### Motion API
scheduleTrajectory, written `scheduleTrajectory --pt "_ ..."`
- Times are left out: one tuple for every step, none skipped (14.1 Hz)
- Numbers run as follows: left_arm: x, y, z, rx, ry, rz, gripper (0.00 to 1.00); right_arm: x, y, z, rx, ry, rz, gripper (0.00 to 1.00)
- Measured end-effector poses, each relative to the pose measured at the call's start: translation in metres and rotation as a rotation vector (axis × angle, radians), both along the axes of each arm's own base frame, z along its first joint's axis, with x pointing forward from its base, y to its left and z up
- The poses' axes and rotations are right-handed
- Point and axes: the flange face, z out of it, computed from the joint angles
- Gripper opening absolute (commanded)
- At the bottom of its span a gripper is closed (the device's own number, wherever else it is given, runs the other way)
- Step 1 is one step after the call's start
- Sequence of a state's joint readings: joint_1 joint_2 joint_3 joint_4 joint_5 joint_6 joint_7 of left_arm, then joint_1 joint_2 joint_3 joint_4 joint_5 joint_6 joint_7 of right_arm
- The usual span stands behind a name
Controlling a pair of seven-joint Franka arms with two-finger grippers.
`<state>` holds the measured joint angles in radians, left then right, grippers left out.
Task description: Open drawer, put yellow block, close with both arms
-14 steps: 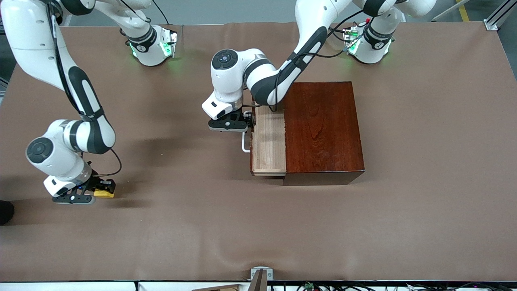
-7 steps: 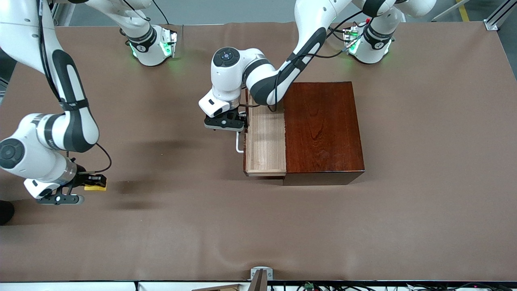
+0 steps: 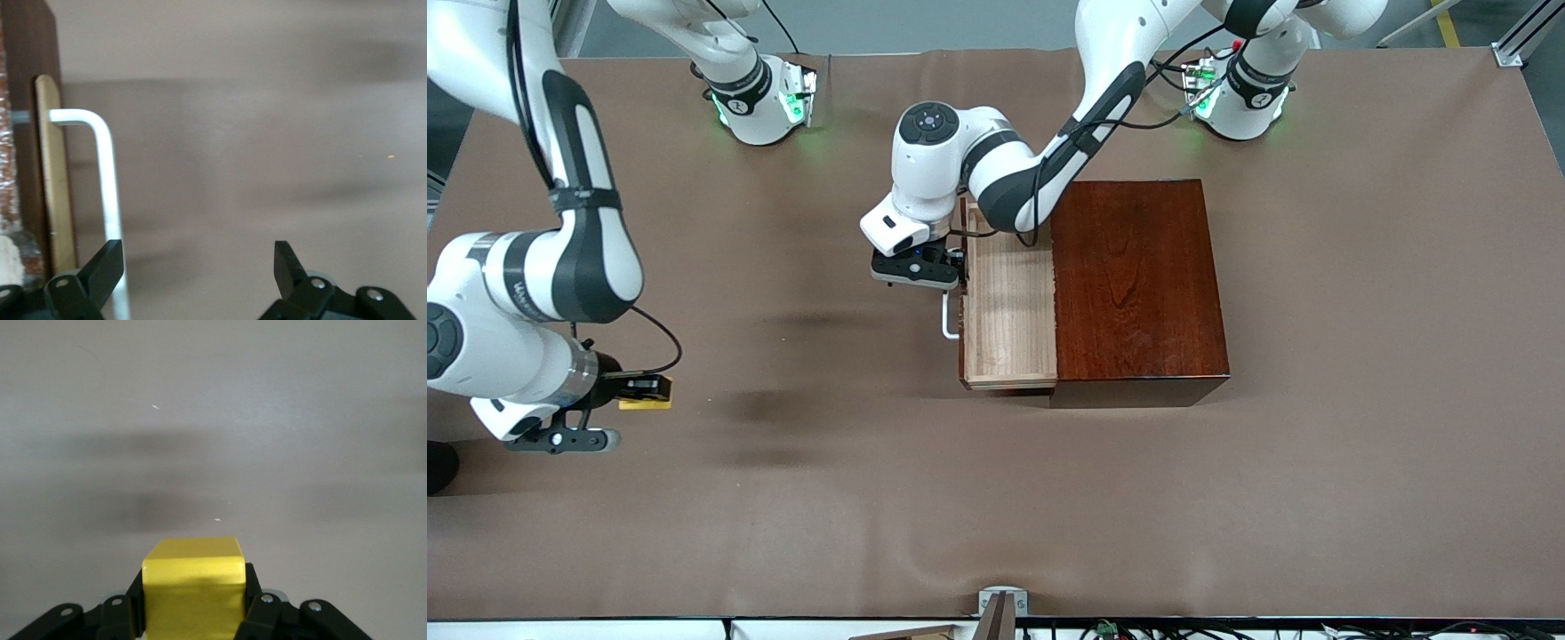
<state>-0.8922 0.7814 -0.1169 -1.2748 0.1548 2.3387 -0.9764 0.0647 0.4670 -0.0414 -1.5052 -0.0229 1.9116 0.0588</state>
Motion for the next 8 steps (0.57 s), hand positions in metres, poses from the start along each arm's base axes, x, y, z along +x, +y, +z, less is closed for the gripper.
scheduleTrajectory --pt "0.000 -0.003 0.005 -0.011 -0.004 -0.002 1.00 -0.003 0.009 0.010 -0.001 -0.001 -0.010 0.00" --pt "0.001 -0.004 0.012 -0.020 -0.008 0.000 1.00 -0.005 0.016 0.019 -0.001 -0.003 -0.021 0.00" --pt "0.005 -0.002 0.021 -0.021 -0.012 0.007 1.00 -0.008 0.020 0.028 0.003 -0.006 -0.037 0.00" --pt "0.013 0.004 0.033 -0.006 -0.009 0.023 1.00 -0.011 0.023 0.034 0.013 -0.005 -0.057 0.00" --pt "0.023 0.015 0.051 0.012 -0.006 0.045 1.00 -0.013 0.023 0.040 0.027 -0.002 -0.076 0.00" --pt "0.036 0.031 0.075 0.029 -0.005 0.073 1.00 -0.015 0.024 0.044 0.038 -0.002 -0.094 0.00" --pt "0.049 0.052 0.102 0.048 -0.003 0.104 1.00 -0.016 0.024 0.048 0.042 -0.001 -0.116 0.00" --pt "0.061 0.076 0.129 0.074 0.004 0.132 1.00 -0.018 0.026 0.052 0.045 0.001 -0.144 0.00"
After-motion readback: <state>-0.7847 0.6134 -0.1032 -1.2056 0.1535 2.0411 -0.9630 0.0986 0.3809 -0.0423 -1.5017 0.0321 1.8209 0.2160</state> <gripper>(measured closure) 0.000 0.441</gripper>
